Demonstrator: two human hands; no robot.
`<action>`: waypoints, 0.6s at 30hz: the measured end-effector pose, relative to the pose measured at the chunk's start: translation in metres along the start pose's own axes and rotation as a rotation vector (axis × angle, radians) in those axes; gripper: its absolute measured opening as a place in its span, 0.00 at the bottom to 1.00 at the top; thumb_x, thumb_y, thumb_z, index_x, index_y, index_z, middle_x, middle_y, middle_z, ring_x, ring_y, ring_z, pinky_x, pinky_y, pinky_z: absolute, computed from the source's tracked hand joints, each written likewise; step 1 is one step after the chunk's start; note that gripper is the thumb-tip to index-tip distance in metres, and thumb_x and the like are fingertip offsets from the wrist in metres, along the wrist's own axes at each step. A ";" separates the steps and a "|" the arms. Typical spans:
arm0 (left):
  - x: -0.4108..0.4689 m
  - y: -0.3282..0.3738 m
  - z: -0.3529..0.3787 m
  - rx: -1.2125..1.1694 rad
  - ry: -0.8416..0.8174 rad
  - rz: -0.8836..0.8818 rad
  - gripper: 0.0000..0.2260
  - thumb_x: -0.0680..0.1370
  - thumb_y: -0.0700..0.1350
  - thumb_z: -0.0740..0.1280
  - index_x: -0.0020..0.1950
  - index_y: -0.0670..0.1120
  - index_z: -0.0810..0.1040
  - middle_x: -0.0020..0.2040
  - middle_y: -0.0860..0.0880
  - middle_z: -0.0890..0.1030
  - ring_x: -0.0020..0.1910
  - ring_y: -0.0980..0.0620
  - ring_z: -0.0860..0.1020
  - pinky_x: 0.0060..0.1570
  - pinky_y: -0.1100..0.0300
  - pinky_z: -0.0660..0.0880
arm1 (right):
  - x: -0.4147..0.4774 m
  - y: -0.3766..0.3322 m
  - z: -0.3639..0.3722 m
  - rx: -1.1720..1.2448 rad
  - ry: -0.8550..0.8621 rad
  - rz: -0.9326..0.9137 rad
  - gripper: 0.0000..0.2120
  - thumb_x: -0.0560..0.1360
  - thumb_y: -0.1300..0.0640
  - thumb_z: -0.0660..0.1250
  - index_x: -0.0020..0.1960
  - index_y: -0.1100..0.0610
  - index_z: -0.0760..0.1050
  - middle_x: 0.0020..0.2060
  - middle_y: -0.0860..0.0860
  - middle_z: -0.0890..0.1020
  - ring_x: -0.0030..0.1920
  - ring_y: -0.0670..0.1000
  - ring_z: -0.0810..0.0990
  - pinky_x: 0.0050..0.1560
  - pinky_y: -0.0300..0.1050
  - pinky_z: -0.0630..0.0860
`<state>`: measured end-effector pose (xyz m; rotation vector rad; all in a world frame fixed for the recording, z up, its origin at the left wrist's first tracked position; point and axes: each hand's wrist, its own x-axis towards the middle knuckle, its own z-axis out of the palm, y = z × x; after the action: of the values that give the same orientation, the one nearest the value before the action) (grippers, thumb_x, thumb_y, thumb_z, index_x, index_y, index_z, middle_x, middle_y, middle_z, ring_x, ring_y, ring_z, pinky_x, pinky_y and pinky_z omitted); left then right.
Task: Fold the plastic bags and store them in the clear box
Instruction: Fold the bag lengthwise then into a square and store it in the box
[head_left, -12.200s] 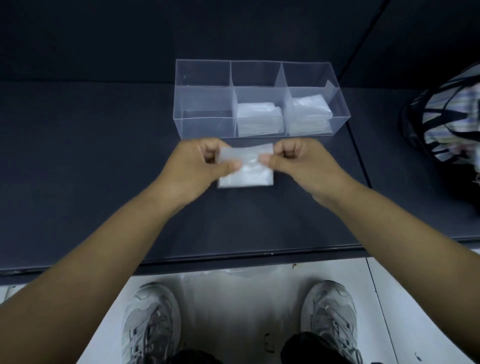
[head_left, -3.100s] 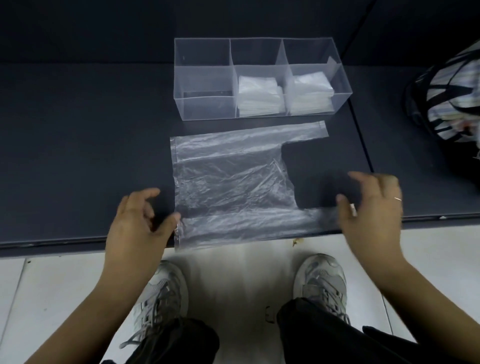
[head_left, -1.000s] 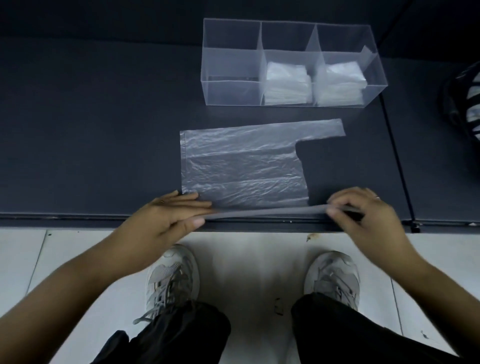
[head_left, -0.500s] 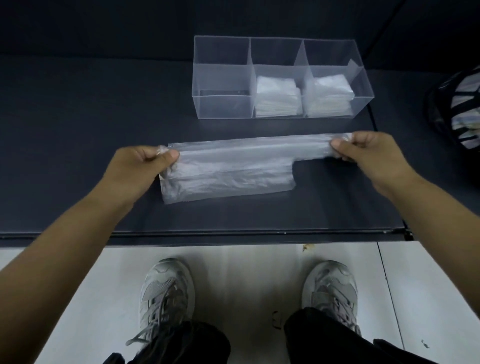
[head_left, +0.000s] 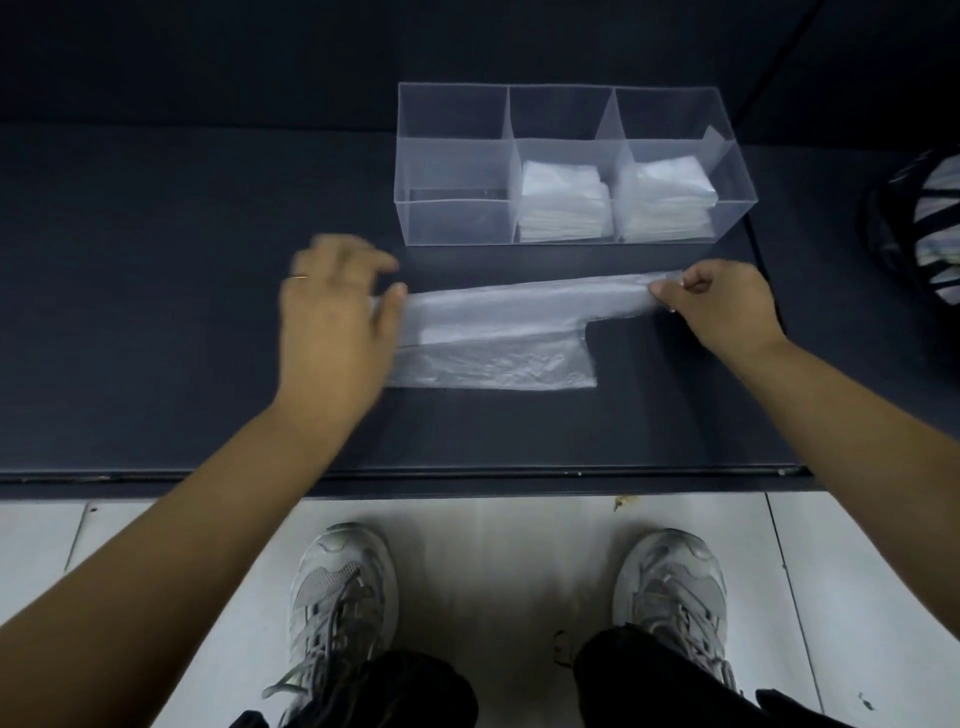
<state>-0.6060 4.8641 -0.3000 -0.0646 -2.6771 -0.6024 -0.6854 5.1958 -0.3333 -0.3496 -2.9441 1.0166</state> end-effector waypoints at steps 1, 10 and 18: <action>-0.003 0.014 0.002 -0.021 -0.053 0.114 0.11 0.77 0.39 0.63 0.57 0.38 0.79 0.58 0.38 0.77 0.56 0.39 0.75 0.60 0.54 0.66 | 0.000 -0.001 0.000 -0.011 0.000 -0.003 0.17 0.72 0.50 0.72 0.38 0.65 0.76 0.34 0.56 0.79 0.36 0.52 0.75 0.40 0.43 0.73; -0.046 0.039 0.058 0.291 -0.670 0.101 0.34 0.75 0.65 0.35 0.78 0.51 0.37 0.78 0.52 0.37 0.76 0.50 0.35 0.71 0.40 0.34 | -0.023 -0.041 0.000 -0.316 0.197 -0.205 0.12 0.72 0.61 0.67 0.56 0.61 0.76 0.54 0.60 0.77 0.56 0.61 0.74 0.56 0.52 0.71; -0.054 0.038 0.052 0.312 -0.651 0.020 0.36 0.73 0.67 0.34 0.78 0.52 0.40 0.79 0.51 0.38 0.77 0.49 0.36 0.71 0.34 0.39 | -0.071 -0.081 0.072 -0.432 -0.426 -0.681 0.28 0.81 0.42 0.49 0.78 0.52 0.50 0.78 0.50 0.49 0.78 0.48 0.44 0.76 0.49 0.40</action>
<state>-0.5703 4.9229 -0.3489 -0.2359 -3.3588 -0.1569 -0.6382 5.0750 -0.3364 0.9273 -3.2005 0.3942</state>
